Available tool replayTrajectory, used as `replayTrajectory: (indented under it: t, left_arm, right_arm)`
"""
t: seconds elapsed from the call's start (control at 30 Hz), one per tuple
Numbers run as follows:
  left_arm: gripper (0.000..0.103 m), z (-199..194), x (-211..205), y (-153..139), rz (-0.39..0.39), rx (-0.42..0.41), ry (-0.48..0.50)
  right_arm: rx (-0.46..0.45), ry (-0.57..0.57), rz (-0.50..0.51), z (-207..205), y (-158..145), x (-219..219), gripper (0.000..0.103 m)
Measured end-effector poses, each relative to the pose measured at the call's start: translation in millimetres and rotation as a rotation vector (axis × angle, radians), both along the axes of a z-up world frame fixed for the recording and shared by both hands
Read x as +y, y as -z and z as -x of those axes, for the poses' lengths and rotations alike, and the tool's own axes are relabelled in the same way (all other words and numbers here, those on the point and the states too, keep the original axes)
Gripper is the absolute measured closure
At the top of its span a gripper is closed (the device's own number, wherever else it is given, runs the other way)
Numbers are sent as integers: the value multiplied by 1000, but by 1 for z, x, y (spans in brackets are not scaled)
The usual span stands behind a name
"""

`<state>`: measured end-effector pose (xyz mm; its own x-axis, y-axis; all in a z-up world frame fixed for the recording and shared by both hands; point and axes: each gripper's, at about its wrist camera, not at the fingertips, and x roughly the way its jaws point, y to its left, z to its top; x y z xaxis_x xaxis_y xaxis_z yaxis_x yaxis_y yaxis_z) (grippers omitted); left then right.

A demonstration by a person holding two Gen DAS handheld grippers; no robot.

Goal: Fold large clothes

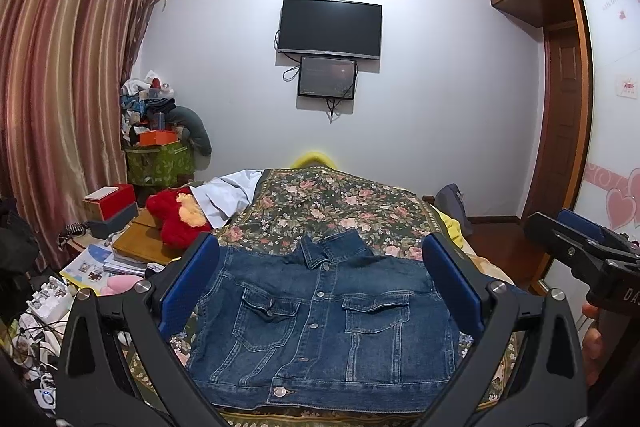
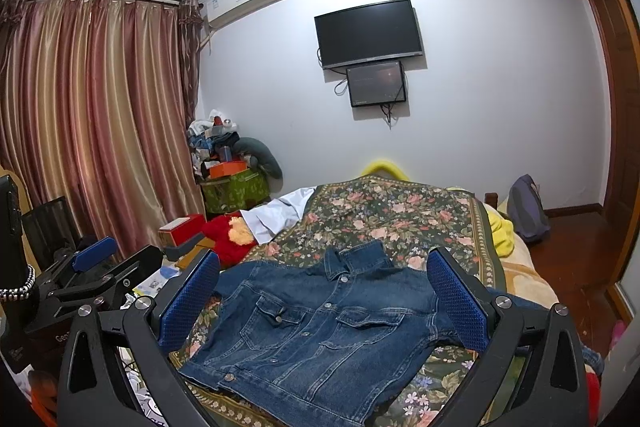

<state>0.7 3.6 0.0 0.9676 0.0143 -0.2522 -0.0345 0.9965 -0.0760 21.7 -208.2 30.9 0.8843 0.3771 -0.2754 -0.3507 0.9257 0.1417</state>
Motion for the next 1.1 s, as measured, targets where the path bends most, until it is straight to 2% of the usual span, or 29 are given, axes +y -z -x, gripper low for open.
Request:
replayTrajectory:
  t: [1.1]
  left_arm:
    - [0, 0, -5, -6, -4, -21, 18]
  right_arm:
    - [-2, 1, 0, -2, -2, -1, 0]
